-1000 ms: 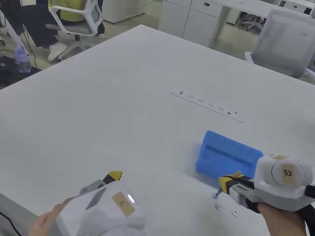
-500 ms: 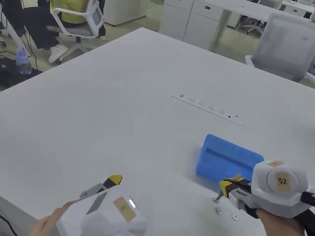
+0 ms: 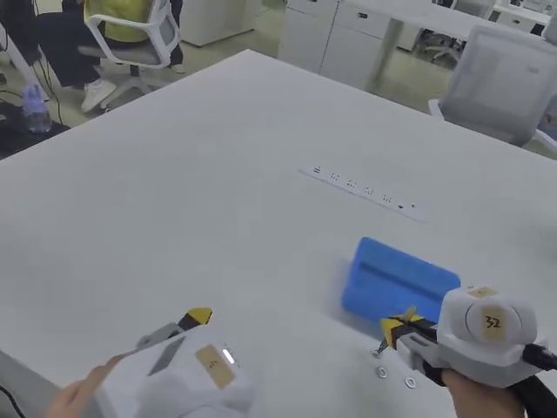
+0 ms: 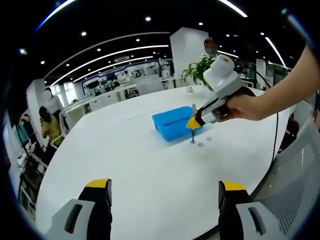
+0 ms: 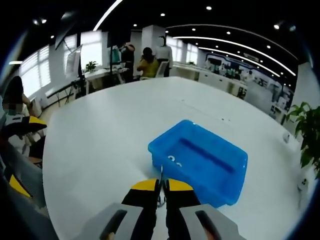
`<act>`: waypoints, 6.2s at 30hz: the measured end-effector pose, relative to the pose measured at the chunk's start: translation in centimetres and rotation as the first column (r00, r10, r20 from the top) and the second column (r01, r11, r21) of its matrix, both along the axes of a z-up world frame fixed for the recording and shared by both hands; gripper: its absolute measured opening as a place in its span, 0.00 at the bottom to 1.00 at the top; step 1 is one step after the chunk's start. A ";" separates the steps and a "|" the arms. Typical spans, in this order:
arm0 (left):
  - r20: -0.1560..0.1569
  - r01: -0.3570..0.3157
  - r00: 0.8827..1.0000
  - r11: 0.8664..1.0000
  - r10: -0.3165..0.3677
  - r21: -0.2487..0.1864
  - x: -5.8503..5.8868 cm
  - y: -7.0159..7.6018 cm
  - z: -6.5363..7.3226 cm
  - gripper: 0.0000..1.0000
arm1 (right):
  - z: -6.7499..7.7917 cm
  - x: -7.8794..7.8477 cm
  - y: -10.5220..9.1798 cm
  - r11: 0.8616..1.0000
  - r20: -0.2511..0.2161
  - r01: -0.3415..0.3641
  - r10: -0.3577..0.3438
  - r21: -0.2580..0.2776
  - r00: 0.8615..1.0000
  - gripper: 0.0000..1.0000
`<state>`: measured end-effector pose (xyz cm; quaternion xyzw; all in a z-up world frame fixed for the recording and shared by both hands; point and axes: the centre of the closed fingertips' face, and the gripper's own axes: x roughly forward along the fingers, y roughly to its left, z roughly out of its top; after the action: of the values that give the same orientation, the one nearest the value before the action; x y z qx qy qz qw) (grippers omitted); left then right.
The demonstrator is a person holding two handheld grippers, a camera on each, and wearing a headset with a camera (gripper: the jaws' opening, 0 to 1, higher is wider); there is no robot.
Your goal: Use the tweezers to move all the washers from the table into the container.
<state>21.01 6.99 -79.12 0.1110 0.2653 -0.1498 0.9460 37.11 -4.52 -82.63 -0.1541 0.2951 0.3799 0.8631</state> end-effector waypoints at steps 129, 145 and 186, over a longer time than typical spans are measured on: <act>-0.025 0.010 1.000 1.000 -0.009 0.021 -0.2 -0.1 -0.4 0.90 | 3.4 -2.0 -2.4 0.979 -0.029 0.119 -0.115 0.168 0.993 0.03; -0.042 0.012 0.999 0.999 -0.011 0.036 -0.3 0.0 -0.9 0.89 | 0.2 -2.2 -2.5 0.985 -0.091 0.127 -0.117 0.117 0.989 0.03; -0.024 -0.006 1.000 0.999 0.006 0.033 -0.1 0.3 -0.4 0.89 | 2.2 -2.2 -2.7 0.993 -0.075 0.085 -0.079 0.087 0.994 0.01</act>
<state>20.92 7.31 -79.55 0.1238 0.2793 -0.1439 0.9413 34.93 -7.18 -80.39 -0.0891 0.3142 0.3623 0.8729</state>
